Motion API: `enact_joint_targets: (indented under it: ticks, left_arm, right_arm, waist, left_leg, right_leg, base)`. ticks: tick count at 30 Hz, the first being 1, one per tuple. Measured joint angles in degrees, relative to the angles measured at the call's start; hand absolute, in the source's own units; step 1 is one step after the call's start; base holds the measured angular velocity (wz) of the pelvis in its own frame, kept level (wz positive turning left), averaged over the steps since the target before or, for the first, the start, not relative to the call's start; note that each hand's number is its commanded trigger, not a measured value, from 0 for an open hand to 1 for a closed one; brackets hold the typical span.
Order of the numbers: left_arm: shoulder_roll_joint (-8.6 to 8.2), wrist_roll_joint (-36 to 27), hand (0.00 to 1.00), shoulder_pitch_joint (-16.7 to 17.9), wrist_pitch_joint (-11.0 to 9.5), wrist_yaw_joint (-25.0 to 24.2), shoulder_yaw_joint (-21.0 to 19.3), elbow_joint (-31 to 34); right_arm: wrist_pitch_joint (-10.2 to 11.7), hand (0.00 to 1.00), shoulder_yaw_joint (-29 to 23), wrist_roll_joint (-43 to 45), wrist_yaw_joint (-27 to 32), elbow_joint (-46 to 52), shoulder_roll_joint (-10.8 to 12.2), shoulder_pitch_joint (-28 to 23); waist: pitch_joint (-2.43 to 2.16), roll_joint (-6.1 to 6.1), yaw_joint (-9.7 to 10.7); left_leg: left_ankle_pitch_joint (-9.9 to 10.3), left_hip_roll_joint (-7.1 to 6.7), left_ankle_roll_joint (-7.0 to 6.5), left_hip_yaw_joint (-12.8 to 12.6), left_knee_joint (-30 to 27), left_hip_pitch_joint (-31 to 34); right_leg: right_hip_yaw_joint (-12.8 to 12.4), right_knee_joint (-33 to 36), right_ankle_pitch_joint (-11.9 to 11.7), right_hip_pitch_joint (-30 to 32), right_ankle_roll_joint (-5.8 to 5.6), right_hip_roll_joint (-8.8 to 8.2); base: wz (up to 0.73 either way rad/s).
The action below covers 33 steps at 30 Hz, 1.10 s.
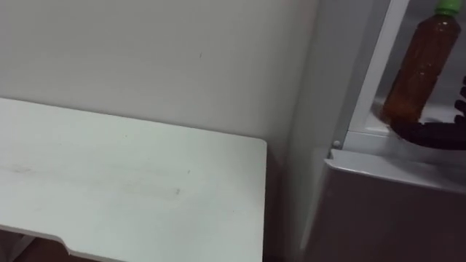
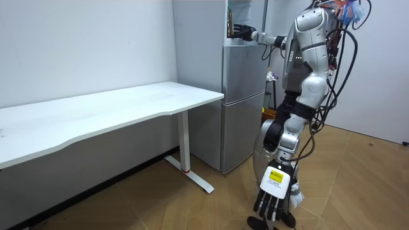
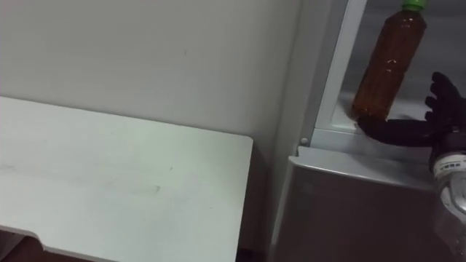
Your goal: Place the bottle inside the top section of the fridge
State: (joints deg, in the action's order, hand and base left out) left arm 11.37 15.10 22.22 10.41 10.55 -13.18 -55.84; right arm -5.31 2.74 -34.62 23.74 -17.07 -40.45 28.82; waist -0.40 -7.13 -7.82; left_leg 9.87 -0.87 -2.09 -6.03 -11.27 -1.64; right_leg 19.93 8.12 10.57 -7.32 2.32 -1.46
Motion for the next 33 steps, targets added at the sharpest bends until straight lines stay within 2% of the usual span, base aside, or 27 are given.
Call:
enact_joint_targets:
  ticks: [6, 10, 12, 17, 23, 26, 29, 31, 33]
  left_arm:
    - [-0.63, -1.69, 0.00, -0.11, -1.20, 0.45, 0.10, -1.49]
    - [-0.68, -2.50, 0.00, 0.01, -1.35, 0.76, 0.35, -1.51]
    - [-0.76, -3.21, 0.00, 0.01, -2.15, 1.32, 0.90, -1.65]
    - [-1.67, -3.28, 0.00, 0.09, -2.45, 1.53, 1.03, -1.47]
    - [-1.86, -3.19, 0.00, 0.37, -2.68, 1.62, 1.05, -1.51]
    - [-1.87, -3.29, 0.00, 1.16, -3.37, 1.77, 1.05, -1.87]
    - [-1.84, -5.52, 0.00, 1.07, -4.25, 2.38, 1.31, -2.75]
    - [-1.86, -6.69, 0.00, 1.06, -5.43, 2.74, 1.60, -3.72]
    - [-1.89, -7.33, 0.00, 1.06, -6.11, 2.90, 1.65, -4.59]
  right_arm:
    - [0.18, 0.00, -1.04, 3.40, 2.63, 9.45, 1.33, -6.61]
    - [0.74, 0.00, -3.68, 6.69, 5.09, 16.75, 5.13, -10.57]
    - [2.03, 0.00, -4.26, 8.30, 5.70, 18.69, 7.17, -11.87]
    - [2.22, 0.00, -4.62, 9.29, 5.41, 19.81, 9.79, -12.42]
    - [2.24, 0.00, -5.86, 11.43, 4.82, 21.37, 10.11, -13.19]
    - [2.91, 0.00, -6.46, 12.60, 5.05, 22.97, 11.54, -13.69]
    - [3.05, 0.00, -6.44, 12.51, 5.21, 24.48, 11.63, -14.56]
    - [4.19, 0.00, -6.44, 12.40, 5.12, 26.01, 11.71, -15.63]
    - [5.66, 0.00, -6.37, 12.05, 4.71, 28.70, 11.92, -16.88]
  waist:
    - [0.12, 0.31, 0.23]
    - [0.17, 0.85, 0.28]
    - [0.18, 0.96, 0.29]
    - [0.17, 1.28, 1.39]
    - [-0.54, 2.18, 1.61]
    - [-0.51, 2.65, 1.69]
    - [-0.35, 2.61, 1.96]
    - [-0.19, 2.59, 1.96]
    - [0.23, 2.70, 1.37]
  left_leg:
    - [0.20, 0.10, -0.11, 0.00, -0.12, 0.04]
    - [0.18, 0.10, -0.12, -0.34, -0.20, -0.15]
    - [0.17, 0.11, -0.14, -0.66, -0.12, -0.66]
    - [0.19, 0.12, -0.16, -0.86, -0.14, -0.46]
    - [0.18, 0.15, -0.17, -1.38, -0.01, -0.37]
    - [0.18, 0.18, -0.16, -1.76, 0.83, -1.20]
    - [0.18, 0.18, -0.15, -1.85, 1.32, -1.50]
    - [0.19, 0.21, -0.13, -2.14, 1.64, -1.53]
    - [0.29, 0.40, -0.04, -3.23, 1.77, -1.97]
  right_leg:
    - [-1.34, 0.68, 0.03, 0.40, -0.04, 0.02]
    - [-2.11, 0.66, 0.20, 0.95, -0.12, 0.00]
    - [-2.50, 0.77, 0.18, 0.85, -0.12, 0.02]
    - [-2.73, 0.82, 0.17, 1.00, -0.14, 0.00]
    - [-3.04, 0.92, 0.06, 1.46, -0.16, 0.06]
    - [-3.78, 0.92, 0.07, 1.28, -0.17, 0.16]
    - [-4.20, 0.74, 0.07, 1.21, -0.16, 0.29]
    - [-4.41, 0.61, 0.07, 1.19, -0.17, 0.32]
    - [-5.41, 0.62, 0.08, 1.21, -0.17, 0.45]
  base:
    - [-0.03]
    - [-0.06]
    - [-0.08]
    - [-0.02]
    - [-0.04]
    - [-0.11]
    - [-0.06]
    - [-0.08]
    - [-0.21]
